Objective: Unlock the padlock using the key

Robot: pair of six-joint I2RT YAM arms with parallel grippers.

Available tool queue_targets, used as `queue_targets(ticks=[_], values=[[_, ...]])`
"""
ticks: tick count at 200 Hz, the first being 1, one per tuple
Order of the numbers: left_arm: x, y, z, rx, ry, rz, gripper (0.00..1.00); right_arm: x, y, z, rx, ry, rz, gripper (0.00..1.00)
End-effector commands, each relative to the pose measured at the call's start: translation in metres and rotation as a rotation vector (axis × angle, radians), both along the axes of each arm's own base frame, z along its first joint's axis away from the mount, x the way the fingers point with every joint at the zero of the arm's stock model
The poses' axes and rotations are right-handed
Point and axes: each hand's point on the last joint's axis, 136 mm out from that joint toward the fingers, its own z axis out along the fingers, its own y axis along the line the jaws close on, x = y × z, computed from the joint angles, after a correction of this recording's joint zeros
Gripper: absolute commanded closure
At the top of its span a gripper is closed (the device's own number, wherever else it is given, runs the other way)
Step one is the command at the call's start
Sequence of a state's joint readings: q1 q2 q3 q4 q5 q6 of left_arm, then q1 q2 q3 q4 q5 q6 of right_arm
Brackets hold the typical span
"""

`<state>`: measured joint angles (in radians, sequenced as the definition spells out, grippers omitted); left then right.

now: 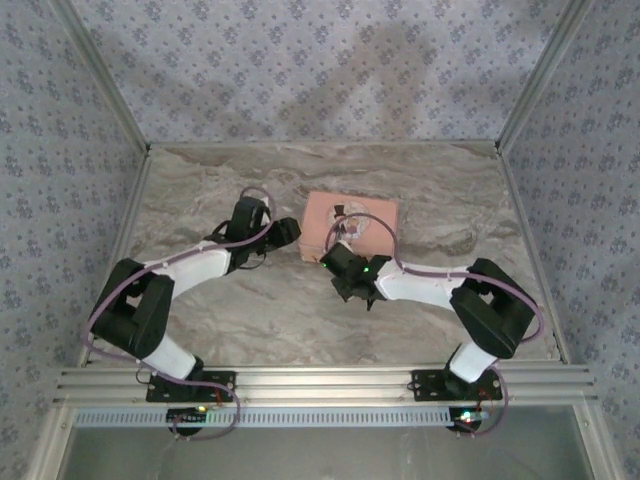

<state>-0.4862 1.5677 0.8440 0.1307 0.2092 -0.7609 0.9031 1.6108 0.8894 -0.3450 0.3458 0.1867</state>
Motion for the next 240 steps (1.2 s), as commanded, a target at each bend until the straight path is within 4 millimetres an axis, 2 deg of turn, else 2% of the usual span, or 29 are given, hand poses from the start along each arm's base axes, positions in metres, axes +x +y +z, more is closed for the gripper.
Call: queue_targets(ticks=[1,45,90,130,154,185,207,240], values=[[0.015,-0.009,0.010,0.003,-0.040,-0.032,0.44,-0.005,0.012,0.017,-0.064,-0.004,0.209,1.00],[0.025,-0.024,0.003,-0.028,-0.019,-0.073,0.44,0.002,0.031,0.018,-0.094,-0.019,0.365,1.00],[0.015,-0.036,-0.009,-0.081,0.019,-0.094,0.44,0.005,0.057,0.017,-0.091,0.003,0.480,1.00],[0.011,-0.036,-0.010,-0.108,0.020,-0.079,0.44,0.007,0.070,0.017,-0.070,0.019,0.483,1.00],[0.010,-0.025,0.000,-0.093,-0.014,-0.051,0.43,-0.002,0.074,0.029,-0.025,-0.001,0.477,1.00],[0.006,0.000,0.020,-0.065,-0.064,0.002,0.42,-0.015,0.065,0.058,0.062,-0.049,0.413,1.00],[-0.004,0.016,0.034,-0.030,-0.105,0.025,0.40,-0.023,0.047,0.080,0.131,-0.073,0.340,1.00],[-0.022,0.037,0.049,0.026,-0.147,0.047,0.35,-0.034,0.016,0.101,0.194,-0.077,0.244,1.00]])
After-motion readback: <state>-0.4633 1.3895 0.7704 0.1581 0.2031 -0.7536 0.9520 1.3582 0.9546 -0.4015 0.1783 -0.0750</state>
